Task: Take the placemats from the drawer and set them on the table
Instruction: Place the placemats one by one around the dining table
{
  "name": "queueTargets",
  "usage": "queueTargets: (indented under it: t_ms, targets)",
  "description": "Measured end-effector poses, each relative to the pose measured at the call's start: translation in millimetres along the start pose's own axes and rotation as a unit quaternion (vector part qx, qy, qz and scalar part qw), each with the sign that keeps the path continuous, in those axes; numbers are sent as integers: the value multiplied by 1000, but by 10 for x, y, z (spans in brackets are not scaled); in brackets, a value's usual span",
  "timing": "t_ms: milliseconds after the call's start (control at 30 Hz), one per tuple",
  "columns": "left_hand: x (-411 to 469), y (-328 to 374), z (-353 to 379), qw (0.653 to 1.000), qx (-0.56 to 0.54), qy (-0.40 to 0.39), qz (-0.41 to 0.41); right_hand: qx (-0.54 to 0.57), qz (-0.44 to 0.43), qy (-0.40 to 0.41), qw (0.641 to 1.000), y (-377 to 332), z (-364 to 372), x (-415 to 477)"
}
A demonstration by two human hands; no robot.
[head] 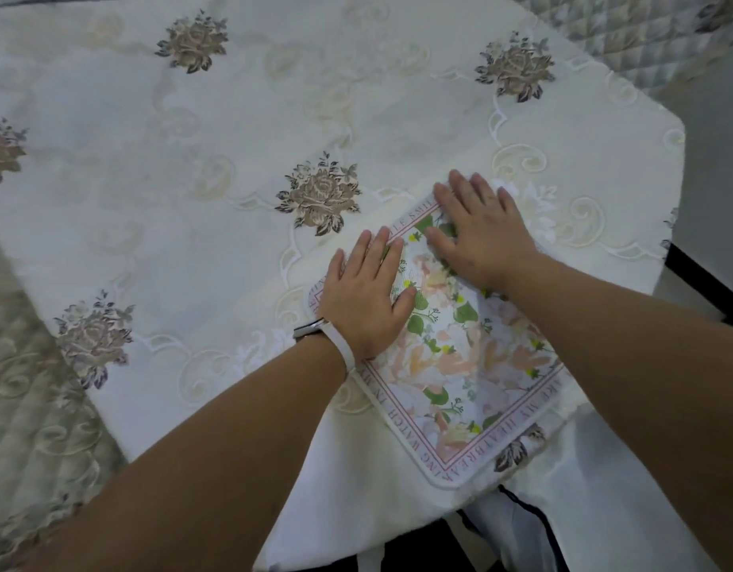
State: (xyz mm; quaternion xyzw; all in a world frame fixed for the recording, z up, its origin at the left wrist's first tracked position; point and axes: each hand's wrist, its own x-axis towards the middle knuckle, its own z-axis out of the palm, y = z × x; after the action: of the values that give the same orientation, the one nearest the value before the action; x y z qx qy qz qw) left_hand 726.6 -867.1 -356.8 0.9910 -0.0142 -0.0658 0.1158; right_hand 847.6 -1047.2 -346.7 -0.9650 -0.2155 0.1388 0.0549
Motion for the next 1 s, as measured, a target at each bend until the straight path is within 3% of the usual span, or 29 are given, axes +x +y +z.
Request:
queueTargets:
  t_ms: [233,367,467,567,733,833,1000]
  targets:
    - [-96,-53,-54,999,-4,-20,-34,36,86,20,995,164,18,-370]
    - [-370,-19,2,995,32,16,-97,28,26,-16,999,-171,120,-808]
    - [-535,161,70,998,30,14,-53,14,-41,-24,999,-439,260,-1064]
    - [-667,389,120,999,21,-20,17,6,-55,-28,998,-433,347,-1191]
    - [-594,281,74,999,17,-32,27,-10,56,-23,998,72,217,-1245]
    - [-482,74,15,999,28,-24,-36,13,130,-22,991,455,139,-1334]
    - [-466,0,-31,998,11,-40,-49,37,162,-32,986,509,153,-1578]
